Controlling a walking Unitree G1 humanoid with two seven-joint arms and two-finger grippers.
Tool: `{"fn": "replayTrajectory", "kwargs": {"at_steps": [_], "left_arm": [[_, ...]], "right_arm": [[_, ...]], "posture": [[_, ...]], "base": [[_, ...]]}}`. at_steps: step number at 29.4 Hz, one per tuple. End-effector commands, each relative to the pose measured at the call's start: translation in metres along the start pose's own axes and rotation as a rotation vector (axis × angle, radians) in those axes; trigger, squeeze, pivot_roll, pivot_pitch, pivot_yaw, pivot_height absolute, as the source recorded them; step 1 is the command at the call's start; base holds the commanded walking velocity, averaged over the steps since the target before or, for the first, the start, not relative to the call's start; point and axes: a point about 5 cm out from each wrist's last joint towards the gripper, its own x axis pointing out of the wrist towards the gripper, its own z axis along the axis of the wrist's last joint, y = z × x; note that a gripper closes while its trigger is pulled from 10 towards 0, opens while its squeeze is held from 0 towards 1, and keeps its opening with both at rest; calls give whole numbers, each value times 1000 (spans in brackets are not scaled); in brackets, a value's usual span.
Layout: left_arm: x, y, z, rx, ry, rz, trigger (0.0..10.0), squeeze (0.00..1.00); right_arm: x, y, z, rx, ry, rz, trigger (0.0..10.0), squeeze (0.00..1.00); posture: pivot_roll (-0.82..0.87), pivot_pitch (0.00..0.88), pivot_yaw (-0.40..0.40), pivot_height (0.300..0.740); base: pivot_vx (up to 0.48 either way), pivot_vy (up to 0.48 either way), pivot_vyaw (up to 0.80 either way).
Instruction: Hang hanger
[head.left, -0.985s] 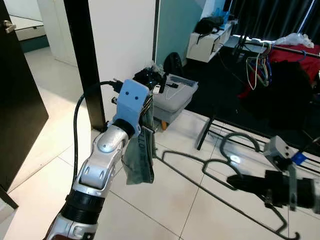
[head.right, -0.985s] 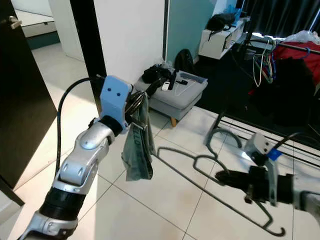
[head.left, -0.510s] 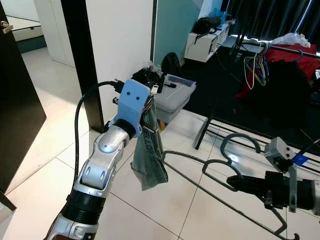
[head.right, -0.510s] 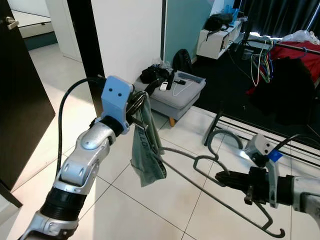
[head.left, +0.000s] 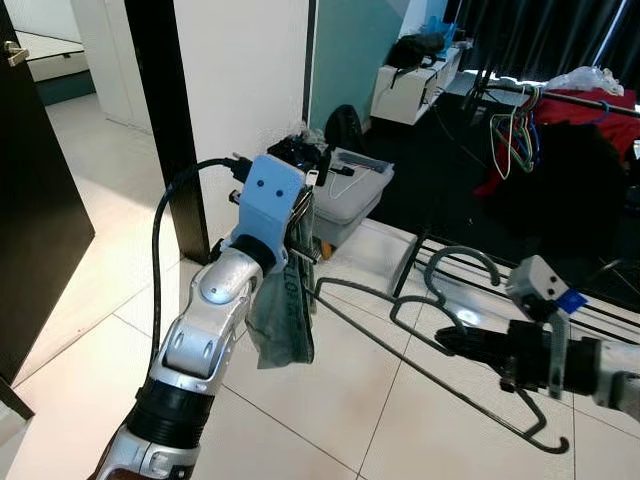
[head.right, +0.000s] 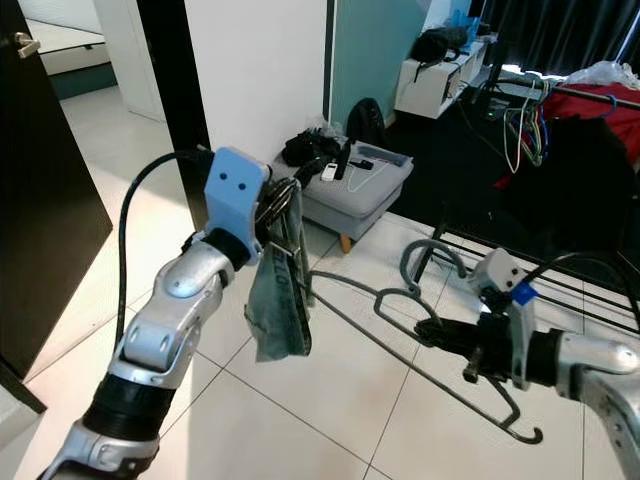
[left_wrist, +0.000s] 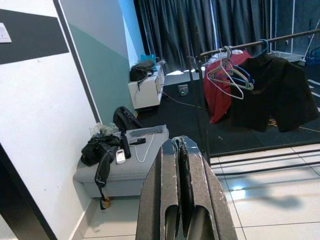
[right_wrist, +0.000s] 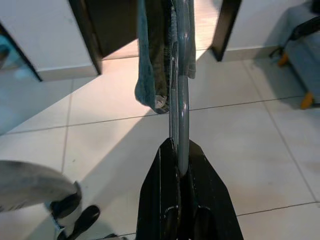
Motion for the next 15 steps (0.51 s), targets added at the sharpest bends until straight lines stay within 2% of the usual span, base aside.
{"fn": "replayTrajectory", "kwargs": {"at_steps": [1, 11, 15], "left_arm": [[2, -3, 7, -2, -22, -8, 10000, 0], [3, -4, 10, -20, -36, -6, 10000, 0], [4, -7, 11, -26, -37, -13, 10000, 0]], "right_arm": [[5, -3, 1, -11, -10, -28, 10000, 0], [18, 4, -4, 24, -20, 13, 10000, 0], [21, 16, -7, 39, -15, 100, 10000, 0]], "posture": [[-24, 35, -65, 740], [-24, 36, -66, 740], [-21, 36, -69, 740]], "base": [[0, 0, 0], [0, 0, 0], [0, 0, 0]]}}
